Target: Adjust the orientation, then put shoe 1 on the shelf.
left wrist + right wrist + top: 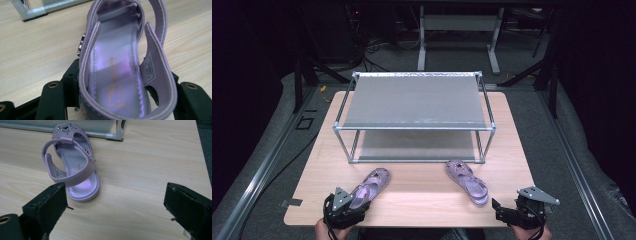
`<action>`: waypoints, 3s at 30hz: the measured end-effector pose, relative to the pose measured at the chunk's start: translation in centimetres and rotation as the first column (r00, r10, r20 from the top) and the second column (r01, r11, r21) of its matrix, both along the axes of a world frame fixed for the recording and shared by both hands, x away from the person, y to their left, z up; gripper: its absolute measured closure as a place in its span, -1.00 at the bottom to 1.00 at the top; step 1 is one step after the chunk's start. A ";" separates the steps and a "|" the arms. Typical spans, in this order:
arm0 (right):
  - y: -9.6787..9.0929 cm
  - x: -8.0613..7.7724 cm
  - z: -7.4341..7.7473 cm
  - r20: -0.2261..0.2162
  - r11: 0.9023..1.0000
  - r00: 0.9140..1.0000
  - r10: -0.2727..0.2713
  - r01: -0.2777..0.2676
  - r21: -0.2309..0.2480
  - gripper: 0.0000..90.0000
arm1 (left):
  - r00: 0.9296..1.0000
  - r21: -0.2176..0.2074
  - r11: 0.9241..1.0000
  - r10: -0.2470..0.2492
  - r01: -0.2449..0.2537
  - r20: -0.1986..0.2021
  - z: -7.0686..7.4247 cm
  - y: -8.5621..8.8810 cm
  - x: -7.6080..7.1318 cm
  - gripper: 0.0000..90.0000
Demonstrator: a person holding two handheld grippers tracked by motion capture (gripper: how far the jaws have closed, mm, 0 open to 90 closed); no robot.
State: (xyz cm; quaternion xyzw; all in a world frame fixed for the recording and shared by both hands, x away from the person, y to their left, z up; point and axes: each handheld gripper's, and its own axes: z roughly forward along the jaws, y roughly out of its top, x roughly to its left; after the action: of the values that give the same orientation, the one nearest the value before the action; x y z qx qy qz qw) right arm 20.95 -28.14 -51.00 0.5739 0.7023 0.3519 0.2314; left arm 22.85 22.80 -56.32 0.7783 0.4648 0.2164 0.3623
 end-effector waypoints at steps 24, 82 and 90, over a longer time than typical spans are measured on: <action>0.0 -0.1 0.1 0.007 1.000 1.000 -0.002 0.002 -0.001 -0.91 | 0.997 -0.008 1.000 -0.017 0.018 0.080 2.4 -0.7 -0.1 -0.16; -0.2 0.0 0.0 0.004 1.000 1.000 -0.004 0.004 -0.001 -0.90 | 0.987 -0.086 0.994 0.082 -0.070 0.140 2.6 -7.6 10.6 -0.16; -0.1 -0.1 0.0 0.007 1.000 1.000 -0.005 0.005 0.002 -0.90 | 0.987 -0.092 0.991 0.112 -0.102 0.115 1.9 -8.8 13.0 -0.16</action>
State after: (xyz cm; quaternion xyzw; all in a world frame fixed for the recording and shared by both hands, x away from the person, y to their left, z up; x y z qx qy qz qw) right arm 20.89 -28.29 -50.99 0.5746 0.6997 0.3542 0.2340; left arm 35.89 14.00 -54.43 0.7217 0.4922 0.2616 0.4105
